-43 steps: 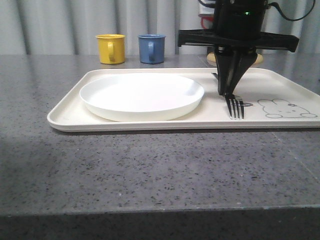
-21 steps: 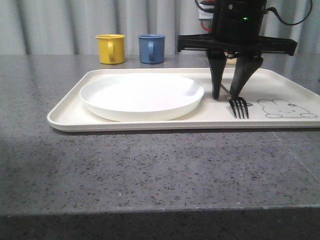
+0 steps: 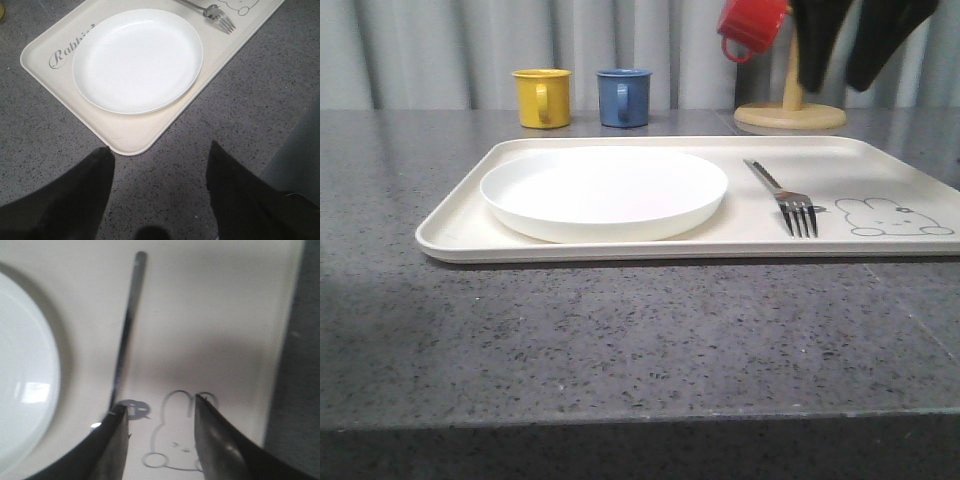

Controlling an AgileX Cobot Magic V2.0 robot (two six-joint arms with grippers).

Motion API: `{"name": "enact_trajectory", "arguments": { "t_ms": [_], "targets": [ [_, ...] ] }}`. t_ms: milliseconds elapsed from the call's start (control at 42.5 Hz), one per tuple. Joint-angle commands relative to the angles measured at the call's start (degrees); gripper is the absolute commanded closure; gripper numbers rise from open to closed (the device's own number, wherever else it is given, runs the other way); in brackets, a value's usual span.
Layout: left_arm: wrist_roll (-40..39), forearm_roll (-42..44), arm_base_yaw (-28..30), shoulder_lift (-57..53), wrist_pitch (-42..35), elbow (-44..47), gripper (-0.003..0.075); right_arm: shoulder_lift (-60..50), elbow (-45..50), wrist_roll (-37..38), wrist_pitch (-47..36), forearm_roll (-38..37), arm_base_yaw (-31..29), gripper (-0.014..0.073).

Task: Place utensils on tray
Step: 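Grasp the silver chopsticks with the right gripper and lift them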

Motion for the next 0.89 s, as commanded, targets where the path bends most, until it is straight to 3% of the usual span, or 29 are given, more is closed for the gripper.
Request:
{"name": "enact_trajectory", "arguments": {
  "t_ms": [0, 400, 611, 870],
  "targets": [
    [-0.8, 0.2, -0.5, -0.3, -4.0, -1.5, 0.0311, -5.4, 0.5, -5.0, 1.1, -1.6, -5.6, 0.0243],
    [-0.8, 0.2, -0.5, -0.3, -4.0, -1.5, 0.0312, -6.0, 5.6, -19.6, 4.2, 6.8, -25.8, 0.0243],
    [-0.8, 0.2, -0.5, -0.3, -4.0, -1.5, 0.0312, -3.2, 6.0, -23.4, 5.4, 6.9, -29.8, 0.0244],
    [-0.8, 0.2, -0.5, -0.3, -4.0, -1.5, 0.0312, 2.3, 6.0, -26.9, 6.1, 7.0, -29.9, 0.0244]
  ]
}}
